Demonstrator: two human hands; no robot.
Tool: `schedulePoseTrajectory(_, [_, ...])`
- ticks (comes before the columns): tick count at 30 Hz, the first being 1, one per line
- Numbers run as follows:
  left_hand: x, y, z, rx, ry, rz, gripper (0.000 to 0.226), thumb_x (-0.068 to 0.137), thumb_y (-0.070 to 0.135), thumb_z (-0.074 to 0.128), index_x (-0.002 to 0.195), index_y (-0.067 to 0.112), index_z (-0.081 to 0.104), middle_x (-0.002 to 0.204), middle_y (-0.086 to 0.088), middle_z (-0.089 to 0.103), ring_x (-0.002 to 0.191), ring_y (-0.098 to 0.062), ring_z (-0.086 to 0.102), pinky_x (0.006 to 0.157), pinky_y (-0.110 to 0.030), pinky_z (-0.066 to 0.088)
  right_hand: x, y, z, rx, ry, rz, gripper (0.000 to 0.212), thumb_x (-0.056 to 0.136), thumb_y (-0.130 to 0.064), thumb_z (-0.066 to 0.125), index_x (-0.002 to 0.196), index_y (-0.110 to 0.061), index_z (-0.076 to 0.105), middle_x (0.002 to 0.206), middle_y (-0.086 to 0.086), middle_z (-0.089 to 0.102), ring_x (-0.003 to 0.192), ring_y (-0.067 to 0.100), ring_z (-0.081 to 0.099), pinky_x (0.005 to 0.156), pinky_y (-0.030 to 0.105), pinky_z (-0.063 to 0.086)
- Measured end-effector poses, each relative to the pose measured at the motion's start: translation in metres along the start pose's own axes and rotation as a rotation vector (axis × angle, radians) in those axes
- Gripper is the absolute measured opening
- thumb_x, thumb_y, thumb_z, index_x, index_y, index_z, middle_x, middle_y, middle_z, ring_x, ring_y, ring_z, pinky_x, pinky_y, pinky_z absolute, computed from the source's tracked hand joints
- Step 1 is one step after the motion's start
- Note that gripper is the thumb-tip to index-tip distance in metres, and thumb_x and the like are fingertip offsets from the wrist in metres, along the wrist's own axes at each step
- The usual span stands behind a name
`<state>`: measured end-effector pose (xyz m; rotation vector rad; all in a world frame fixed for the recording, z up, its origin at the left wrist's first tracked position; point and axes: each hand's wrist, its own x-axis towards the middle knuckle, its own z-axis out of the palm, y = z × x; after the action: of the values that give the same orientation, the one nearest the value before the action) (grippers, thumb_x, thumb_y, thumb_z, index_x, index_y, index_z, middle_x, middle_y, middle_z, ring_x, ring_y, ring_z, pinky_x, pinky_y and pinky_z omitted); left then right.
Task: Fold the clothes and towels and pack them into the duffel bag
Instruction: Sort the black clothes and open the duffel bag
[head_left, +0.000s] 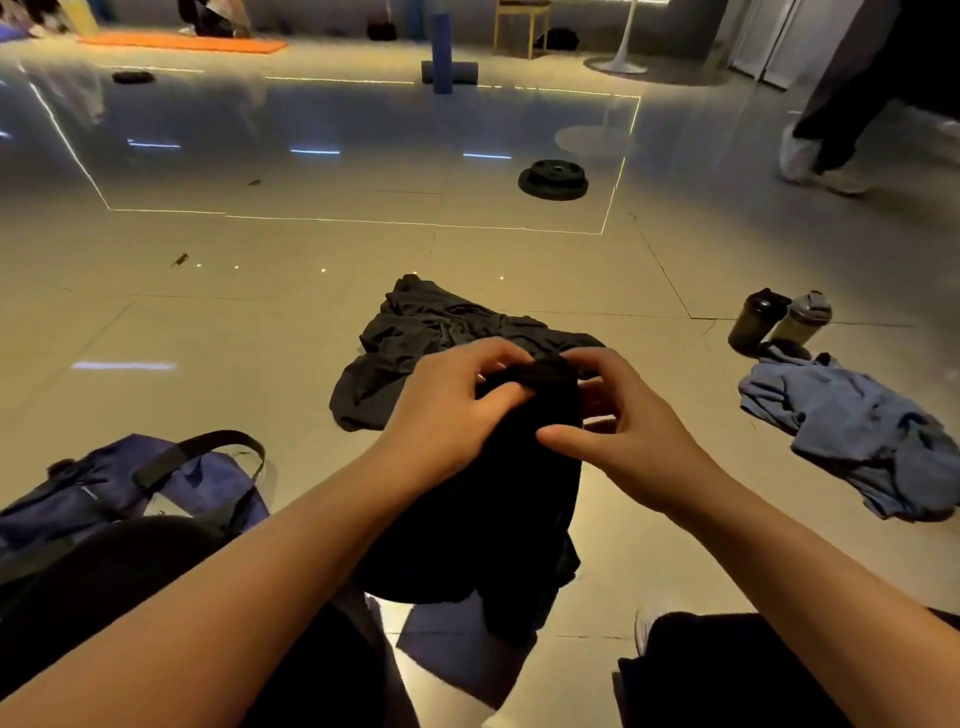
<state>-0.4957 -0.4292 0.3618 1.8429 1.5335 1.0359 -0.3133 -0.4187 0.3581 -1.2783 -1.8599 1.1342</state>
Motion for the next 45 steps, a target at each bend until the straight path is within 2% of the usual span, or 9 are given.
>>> schedulePoseTrajectory(4, [-0.003, 0.0, -0.019, -0.032, -0.012, 0.054, 0.02, 0.086, 0.026, 0.067, 0.093, 0.045, 0.064, 0.09, 0.017, 0.068, 0.085, 0.001, 0.063, 0.081, -0.025, 0.052, 0.002, 0.0, -0.001, 0.1, -0.026, 0.044, 0.036, 0.084, -0.01, 0.069, 0.11, -0.031, 0.057, 0.083, 0.01, 0.065, 0.079, 0.016, 0.064, 0.071, 0.027, 0.046])
schedulePoseTrajectory(9, [0.001, -0.013, -0.04, 0.104, -0.159, -0.01, 0.021, 0.082, 0.026, 0.072, 0.094, 0.042, 0.066, 0.092, 0.013, 0.067, 0.084, -0.006, 0.063, 0.08, -0.027, 0.052, 0.002, -0.004, -0.019, 0.114, -0.047, 0.056, 0.014, 0.084, -0.017, 0.07, 0.095, -0.02, 0.063, 0.08, 0.005, 0.063, 0.071, 0.017, 0.06, 0.067, 0.028, 0.044])
schedulePoseTrajectory(13, [0.001, -0.02, -0.033, 0.324, -0.217, -0.001, 0.023, 0.085, 0.03, 0.07, 0.107, 0.037, 0.067, 0.099, 0.012, 0.067, 0.084, -0.001, 0.056, 0.079, -0.023, 0.045, -0.001, 0.0, -0.023, -0.134, -0.177, 0.084, 0.012, 0.083, -0.028, 0.071, 0.092, -0.027, 0.064, 0.085, -0.004, 0.063, 0.074, 0.008, 0.063, 0.064, 0.02, 0.046])
schedulePoseTrajectory(20, [0.006, -0.026, -0.033, 0.638, -0.252, 0.012, 0.017, 0.094, 0.028, 0.059, 0.11, 0.028, 0.065, 0.107, 0.002, 0.067, 0.099, -0.018, 0.059, 0.081, -0.033, 0.047, -0.011, 0.018, -0.045, -0.549, -0.177, 0.123, 0.011, 0.086, -0.024, 0.068, 0.096, -0.018, 0.068, 0.087, 0.002, 0.064, 0.081, 0.019, 0.058, 0.072, 0.037, 0.045])
schedulePoseTrajectory(26, [0.007, -0.038, -0.046, 0.628, -0.175, -0.026, 0.025, 0.097, 0.033, 0.05, 0.111, 0.022, 0.067, 0.101, 0.0, 0.06, 0.094, -0.019, 0.055, 0.078, -0.034, 0.044, -0.015, 0.023, -0.076, -0.246, -0.269, 0.24, 0.007, 0.085, -0.015, 0.069, 0.092, -0.015, 0.067, 0.088, 0.012, 0.062, 0.08, 0.019, 0.056, 0.073, 0.026, 0.04])
schedulePoseTrajectory(31, [0.001, -0.045, -0.051, 0.394, -0.1, -0.127, 0.022, 0.099, 0.024, 0.049, 0.1, 0.017, 0.069, 0.096, -0.002, 0.064, 0.088, -0.017, 0.055, 0.07, -0.03, 0.037, -0.014, 0.038, -0.085, -0.057, -0.267, 0.233, 0.06, 0.045, -0.069, 0.081, 0.087, -0.027, 0.071, 0.091, 0.012, 0.066, 0.087, 0.022, 0.062, 0.078, 0.027, 0.045])
schedulePoseTrajectory(35, [-0.011, -0.048, -0.036, 0.08, -0.032, -0.21, 0.02, 0.098, 0.023, 0.051, 0.091, 0.023, 0.069, 0.092, 0.004, 0.069, 0.087, -0.011, 0.059, 0.072, -0.024, 0.04, -0.015, 0.036, -0.087, 0.009, -0.194, 0.258, 0.073, 0.035, -0.076, 0.079, 0.087, -0.025, 0.07, 0.087, 0.011, 0.065, 0.082, 0.018, 0.062, 0.073, 0.026, 0.044])
schedulePoseTrajectory(40, [-0.019, -0.046, -0.017, -0.026, -0.053, -0.209, 0.019, 0.095, 0.025, 0.056, 0.084, 0.029, 0.071, 0.082, 0.009, 0.069, 0.077, -0.001, 0.059, 0.07, -0.022, 0.042, -0.013, 0.033, -0.079, -0.254, 0.061, 0.248, 0.013, 0.091, -0.03, 0.061, 0.083, -0.02, 0.062, 0.077, 0.004, 0.059, 0.073, 0.018, 0.055, 0.065, 0.029, 0.038])
schedulePoseTrajectory(45, [-0.008, -0.034, -0.024, 0.069, 0.145, -0.109, 0.018, 0.096, 0.024, 0.054, 0.085, 0.021, 0.068, 0.08, 0.012, 0.065, 0.07, -0.001, 0.055, 0.067, -0.022, 0.042, -0.011, 0.019, -0.088, -0.119, 0.185, 0.195, 0.017, 0.097, -0.017, 0.051, 0.086, -0.024, 0.061, 0.082, 0.004, 0.058, 0.079, 0.021, 0.052, 0.07, 0.031, 0.037])
